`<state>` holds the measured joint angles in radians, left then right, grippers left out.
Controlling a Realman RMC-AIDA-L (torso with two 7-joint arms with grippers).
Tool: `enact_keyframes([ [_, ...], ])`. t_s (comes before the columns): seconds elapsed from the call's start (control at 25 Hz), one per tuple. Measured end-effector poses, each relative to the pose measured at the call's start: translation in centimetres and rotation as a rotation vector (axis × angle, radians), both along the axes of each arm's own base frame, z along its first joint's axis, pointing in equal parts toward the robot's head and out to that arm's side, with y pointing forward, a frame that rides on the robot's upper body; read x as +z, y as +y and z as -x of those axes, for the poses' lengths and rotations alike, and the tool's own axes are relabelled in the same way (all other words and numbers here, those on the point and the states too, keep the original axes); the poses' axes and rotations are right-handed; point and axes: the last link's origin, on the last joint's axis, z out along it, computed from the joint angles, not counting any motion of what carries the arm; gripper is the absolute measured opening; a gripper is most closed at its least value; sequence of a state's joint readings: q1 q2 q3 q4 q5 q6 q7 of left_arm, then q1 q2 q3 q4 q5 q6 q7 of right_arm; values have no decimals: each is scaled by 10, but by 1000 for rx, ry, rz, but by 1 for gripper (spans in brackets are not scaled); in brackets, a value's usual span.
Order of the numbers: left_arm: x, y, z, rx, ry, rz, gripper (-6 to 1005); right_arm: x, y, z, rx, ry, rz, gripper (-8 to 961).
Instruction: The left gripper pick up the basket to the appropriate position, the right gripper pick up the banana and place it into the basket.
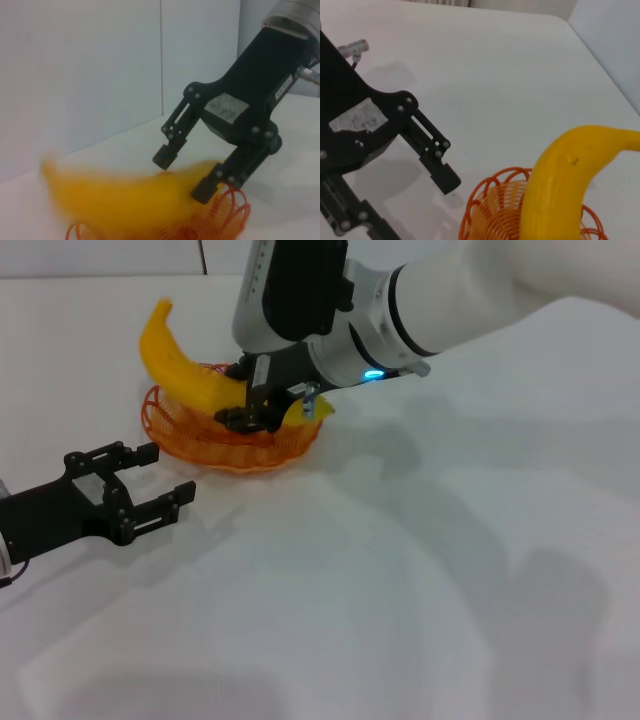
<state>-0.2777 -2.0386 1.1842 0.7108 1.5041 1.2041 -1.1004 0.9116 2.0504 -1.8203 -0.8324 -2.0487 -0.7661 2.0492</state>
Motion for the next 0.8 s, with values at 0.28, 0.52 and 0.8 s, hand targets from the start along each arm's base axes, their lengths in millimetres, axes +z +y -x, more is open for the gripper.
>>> enact_keyframes([
  [0.28, 0, -3, 4, 11, 0, -1, 701, 4, -2, 3, 4, 36, -7, 618],
  [0.52, 0, -6, 7, 14, -1, -6, 701, 33, -10, -5, -19, 115, 6, 717],
  [0.8, 0, -7, 8, 17, -1, -8, 701, 67, -19, -46, -89, 245, 59, 737],
])
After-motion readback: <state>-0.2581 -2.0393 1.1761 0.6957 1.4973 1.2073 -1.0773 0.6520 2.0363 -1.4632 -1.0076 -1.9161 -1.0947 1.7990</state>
